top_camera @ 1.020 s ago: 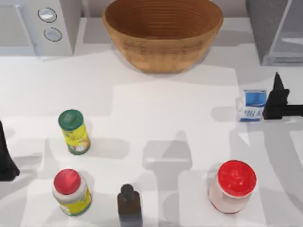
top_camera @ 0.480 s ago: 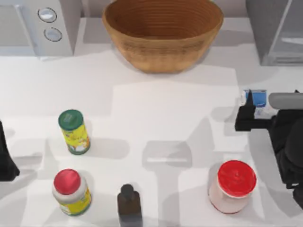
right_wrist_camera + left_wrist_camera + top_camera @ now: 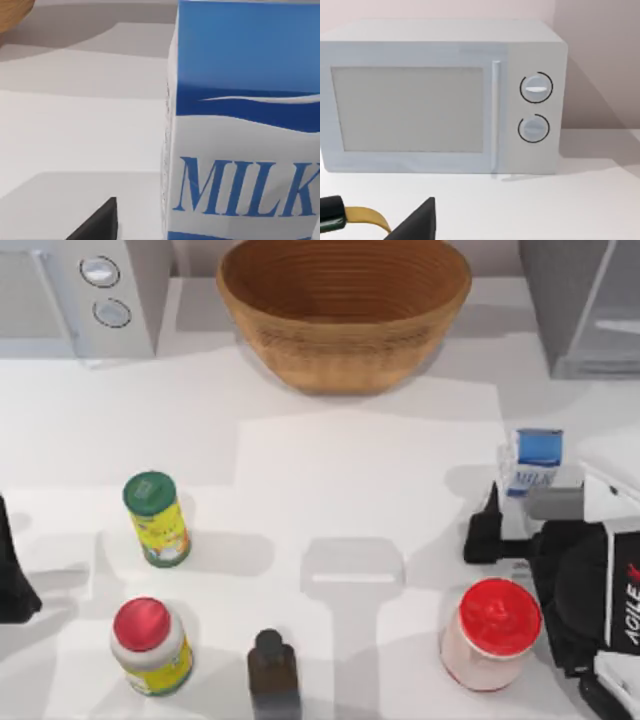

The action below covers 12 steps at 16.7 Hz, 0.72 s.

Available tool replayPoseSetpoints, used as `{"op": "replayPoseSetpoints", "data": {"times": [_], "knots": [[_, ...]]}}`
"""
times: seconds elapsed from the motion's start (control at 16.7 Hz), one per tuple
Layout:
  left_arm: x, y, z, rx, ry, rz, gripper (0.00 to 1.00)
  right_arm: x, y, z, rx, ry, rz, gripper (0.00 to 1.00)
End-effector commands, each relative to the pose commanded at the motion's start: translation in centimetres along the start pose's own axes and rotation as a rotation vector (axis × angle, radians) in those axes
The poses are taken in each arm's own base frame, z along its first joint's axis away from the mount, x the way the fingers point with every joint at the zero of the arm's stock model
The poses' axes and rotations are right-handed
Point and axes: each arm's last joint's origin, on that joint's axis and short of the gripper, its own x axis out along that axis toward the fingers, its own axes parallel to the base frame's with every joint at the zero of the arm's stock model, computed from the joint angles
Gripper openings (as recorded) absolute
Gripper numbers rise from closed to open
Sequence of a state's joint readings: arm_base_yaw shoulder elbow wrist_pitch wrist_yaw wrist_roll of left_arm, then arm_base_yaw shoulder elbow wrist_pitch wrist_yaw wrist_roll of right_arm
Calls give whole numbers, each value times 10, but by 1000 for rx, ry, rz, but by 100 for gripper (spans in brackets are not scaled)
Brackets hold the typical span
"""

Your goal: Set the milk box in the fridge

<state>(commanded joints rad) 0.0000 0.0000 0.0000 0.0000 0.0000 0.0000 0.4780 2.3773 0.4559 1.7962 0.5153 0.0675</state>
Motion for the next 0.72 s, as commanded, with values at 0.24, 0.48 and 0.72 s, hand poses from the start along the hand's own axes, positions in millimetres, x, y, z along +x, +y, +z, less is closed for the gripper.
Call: {"op": "replayPoseSetpoints", "data": {"times": [0.24, 0.48, 0.72], "knots": [[0, 0, 0, 0, 0, 0, 100, 0, 2, -1, 2, -5, 4, 100], [0, 0, 0, 0, 0, 0, 100, 0, 1, -16, 3, 55, 0, 100], [0, 0, 0, 0, 0, 0, 100, 9, -5, -7, 7, 2, 2, 100]]}}
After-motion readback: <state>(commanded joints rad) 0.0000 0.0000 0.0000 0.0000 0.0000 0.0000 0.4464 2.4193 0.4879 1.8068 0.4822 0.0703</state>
